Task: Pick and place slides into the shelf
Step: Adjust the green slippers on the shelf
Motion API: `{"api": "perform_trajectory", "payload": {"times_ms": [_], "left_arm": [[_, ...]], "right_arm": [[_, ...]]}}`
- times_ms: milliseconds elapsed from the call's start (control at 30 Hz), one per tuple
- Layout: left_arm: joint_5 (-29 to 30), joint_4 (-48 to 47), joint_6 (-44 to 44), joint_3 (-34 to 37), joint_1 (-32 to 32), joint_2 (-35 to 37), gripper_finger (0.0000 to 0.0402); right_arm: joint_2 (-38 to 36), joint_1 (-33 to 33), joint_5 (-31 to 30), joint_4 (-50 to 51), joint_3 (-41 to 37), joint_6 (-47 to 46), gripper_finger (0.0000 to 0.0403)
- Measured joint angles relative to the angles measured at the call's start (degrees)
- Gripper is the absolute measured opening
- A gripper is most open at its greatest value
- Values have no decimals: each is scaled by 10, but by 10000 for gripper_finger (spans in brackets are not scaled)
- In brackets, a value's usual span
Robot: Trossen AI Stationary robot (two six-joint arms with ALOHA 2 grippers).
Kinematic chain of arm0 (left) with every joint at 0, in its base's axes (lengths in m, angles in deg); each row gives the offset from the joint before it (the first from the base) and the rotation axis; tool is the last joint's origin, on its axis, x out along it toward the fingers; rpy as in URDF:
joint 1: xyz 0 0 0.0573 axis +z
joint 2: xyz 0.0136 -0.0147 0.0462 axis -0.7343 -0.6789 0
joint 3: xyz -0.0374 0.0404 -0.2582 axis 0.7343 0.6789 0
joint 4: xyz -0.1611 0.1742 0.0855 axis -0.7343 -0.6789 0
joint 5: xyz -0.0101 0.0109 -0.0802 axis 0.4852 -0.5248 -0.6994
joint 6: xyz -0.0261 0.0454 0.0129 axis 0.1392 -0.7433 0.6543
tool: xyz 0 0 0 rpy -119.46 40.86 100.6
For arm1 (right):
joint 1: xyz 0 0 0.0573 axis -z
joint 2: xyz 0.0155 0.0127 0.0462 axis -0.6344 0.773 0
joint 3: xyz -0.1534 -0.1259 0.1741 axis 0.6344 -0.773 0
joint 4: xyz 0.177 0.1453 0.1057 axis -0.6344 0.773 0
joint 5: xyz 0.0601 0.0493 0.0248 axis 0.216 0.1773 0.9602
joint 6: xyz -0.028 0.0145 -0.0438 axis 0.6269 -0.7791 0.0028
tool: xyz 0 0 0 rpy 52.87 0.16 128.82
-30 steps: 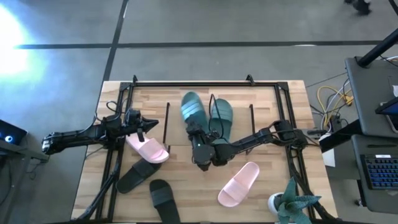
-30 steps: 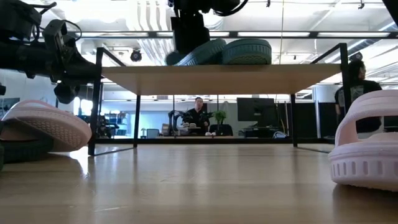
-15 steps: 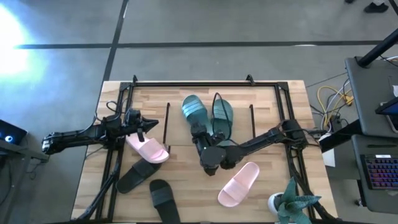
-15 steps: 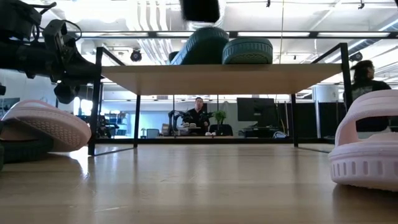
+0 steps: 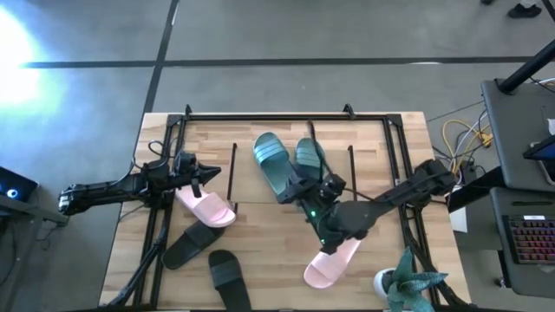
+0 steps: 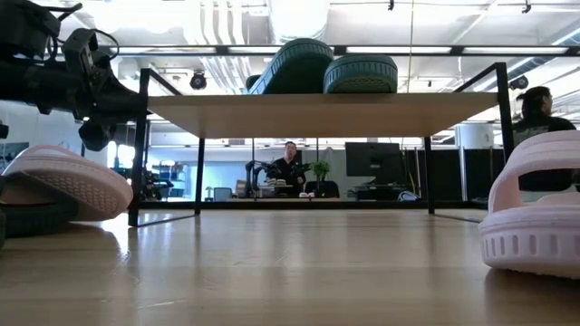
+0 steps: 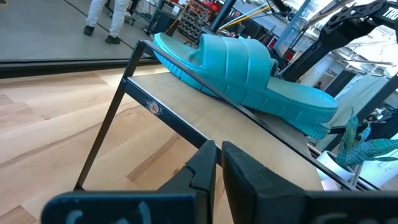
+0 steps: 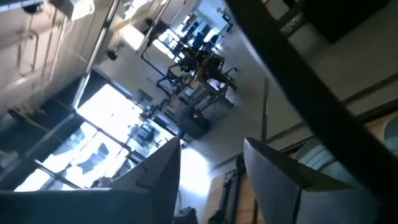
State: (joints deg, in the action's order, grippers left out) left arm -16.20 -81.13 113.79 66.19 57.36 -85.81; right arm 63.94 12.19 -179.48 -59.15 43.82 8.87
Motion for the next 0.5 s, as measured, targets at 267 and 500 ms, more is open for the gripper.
{"api": "perform_trajectory", "payload": {"times_ms": [267,500], "left_arm": [[0,0,0,0,0,0,12],[0,0,0,0,0,0,12]], "right_arm": [[-2,10,0,0,-27,-50,51],[-9,-1,22,0,-127,-267,12]]}}
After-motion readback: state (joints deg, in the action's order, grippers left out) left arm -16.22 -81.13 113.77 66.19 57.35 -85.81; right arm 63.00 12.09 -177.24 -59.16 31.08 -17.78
